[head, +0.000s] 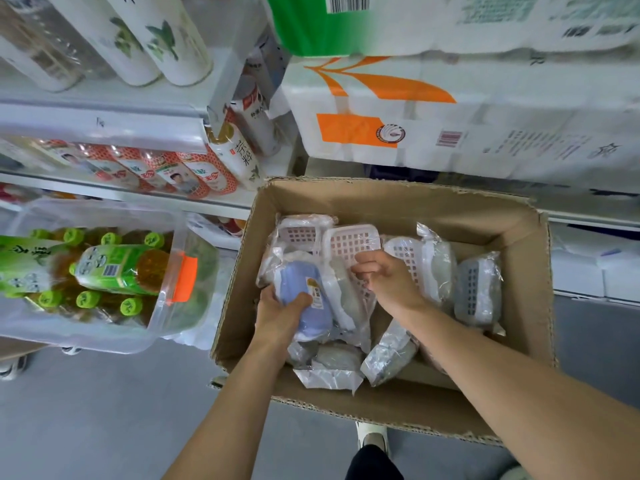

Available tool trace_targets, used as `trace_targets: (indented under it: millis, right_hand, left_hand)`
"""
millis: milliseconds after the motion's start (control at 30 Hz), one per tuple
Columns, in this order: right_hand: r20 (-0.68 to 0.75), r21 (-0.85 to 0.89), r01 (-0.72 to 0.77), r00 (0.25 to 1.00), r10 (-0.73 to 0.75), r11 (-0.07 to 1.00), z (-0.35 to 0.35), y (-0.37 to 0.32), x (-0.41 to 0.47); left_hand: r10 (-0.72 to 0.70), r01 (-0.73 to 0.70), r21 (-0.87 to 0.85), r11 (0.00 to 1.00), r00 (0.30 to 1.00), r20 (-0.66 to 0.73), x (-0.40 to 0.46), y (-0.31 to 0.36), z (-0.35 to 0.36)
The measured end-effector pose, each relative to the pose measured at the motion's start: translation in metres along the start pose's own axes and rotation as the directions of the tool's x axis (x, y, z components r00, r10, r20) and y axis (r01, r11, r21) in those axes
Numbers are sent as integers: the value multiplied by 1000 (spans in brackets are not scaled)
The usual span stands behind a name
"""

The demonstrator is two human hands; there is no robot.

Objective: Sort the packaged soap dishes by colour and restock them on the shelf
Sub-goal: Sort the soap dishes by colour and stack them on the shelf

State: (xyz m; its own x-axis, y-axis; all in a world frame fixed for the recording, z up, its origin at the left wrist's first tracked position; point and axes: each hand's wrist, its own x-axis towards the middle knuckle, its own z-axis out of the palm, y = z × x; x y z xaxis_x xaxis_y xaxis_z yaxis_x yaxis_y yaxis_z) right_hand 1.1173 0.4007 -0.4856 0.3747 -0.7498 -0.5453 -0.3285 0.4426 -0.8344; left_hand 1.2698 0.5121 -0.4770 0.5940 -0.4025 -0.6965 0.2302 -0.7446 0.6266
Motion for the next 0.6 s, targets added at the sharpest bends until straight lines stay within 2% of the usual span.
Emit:
trace_targets:
  millis: [167, 267, 367, 500, 600]
  right_hand:
    - [254, -306, -1, 964, 83, 952, -6, 11, -11]
    - [292, -404, -23, 944, 153, 914, -10, 18, -15]
    - [272, -438, -37, 947, 172, 898, -18, 20, -19]
    - [242, -349, -64, 958, 156, 935, -31, 14, -30]
    - [130, -102, -158, 977, 171, 982, -45, 3, -39]
  left_hand:
    - [23, -21, 58, 998, 999, -45, 0, -8, -4]
    - [69, -65, 101, 993, 997, -34, -8, -7, -4]
    - [123, -120, 85, 989, 992, -36, -17, -3, -3]
    - [199, -199, 19, 980, 980, -5, -37, 9, 1]
    - [203, -203, -18, 979, 967, 152, -61, 20, 18]
